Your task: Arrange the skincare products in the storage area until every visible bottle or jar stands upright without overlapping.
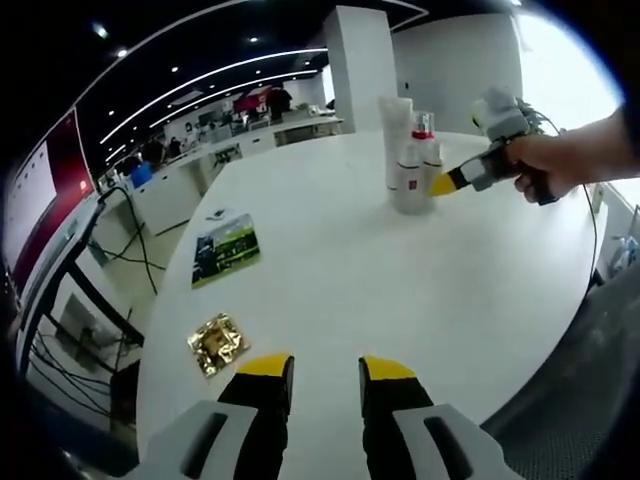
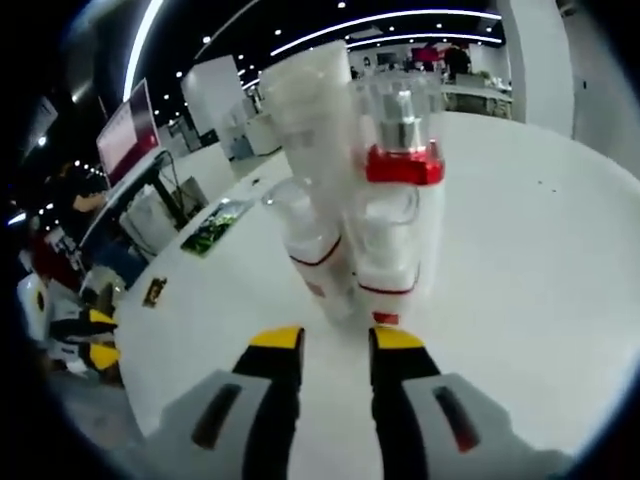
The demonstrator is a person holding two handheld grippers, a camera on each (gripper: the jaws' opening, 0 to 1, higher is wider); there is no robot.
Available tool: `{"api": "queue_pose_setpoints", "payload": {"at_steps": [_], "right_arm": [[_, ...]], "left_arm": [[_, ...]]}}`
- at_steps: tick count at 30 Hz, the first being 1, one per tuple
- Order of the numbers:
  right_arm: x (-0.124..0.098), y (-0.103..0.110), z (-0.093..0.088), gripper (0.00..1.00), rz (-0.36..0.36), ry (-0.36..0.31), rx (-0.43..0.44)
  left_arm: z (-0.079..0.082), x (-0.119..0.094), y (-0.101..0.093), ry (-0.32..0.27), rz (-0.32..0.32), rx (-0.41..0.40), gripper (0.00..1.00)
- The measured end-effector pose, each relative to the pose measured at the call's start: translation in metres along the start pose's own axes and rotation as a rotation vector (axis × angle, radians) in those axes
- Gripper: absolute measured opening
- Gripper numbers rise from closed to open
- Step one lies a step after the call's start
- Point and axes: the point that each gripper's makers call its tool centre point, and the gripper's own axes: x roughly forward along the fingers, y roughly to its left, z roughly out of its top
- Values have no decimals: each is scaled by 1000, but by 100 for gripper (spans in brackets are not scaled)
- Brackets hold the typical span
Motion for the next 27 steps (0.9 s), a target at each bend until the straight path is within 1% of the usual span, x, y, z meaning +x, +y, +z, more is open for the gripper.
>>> {"api": "queue_pose_setpoints", "payload": {"at_steps": [2,3,5,9,15,19,21,24,25,26,27], "right_arm": [[-1,1,0,27,9,-3,17],[-4,3,-1,27,6,-4,9],[-13,11,-9,27,11,3,-1],[-26,15,-16,28,29,-11,14],[-67,46,-20,36,82,-75,23],[-88,57,-23,42,100,-111,28],[-103,65,-27,45,108,-118,17],[-116,71,-29,48,107,-133,7],[-119,74,-30,48,107,-137,3],[-121,76,-30,48,108,-138,-5],[-125,81,-31,49,111,-134,-18]], "left_arm": [[0,0,0,1,-2,2,28],[-1,0,0,2,-2,1,28],[-1,0,-1,2,-4,1,28],[0,-1,-3,2,-8,-4,28],[3,-3,-7,-7,-21,-10,28],[3,-4,-11,3,-37,-11,28],[4,-4,-14,7,-50,-21,28],[12,-6,-18,-10,-62,-40,29],[15,-7,-22,-17,-75,-44,29],[16,-6,-24,-25,-81,-34,29],[9,-5,-25,6,-81,7,29]]}}
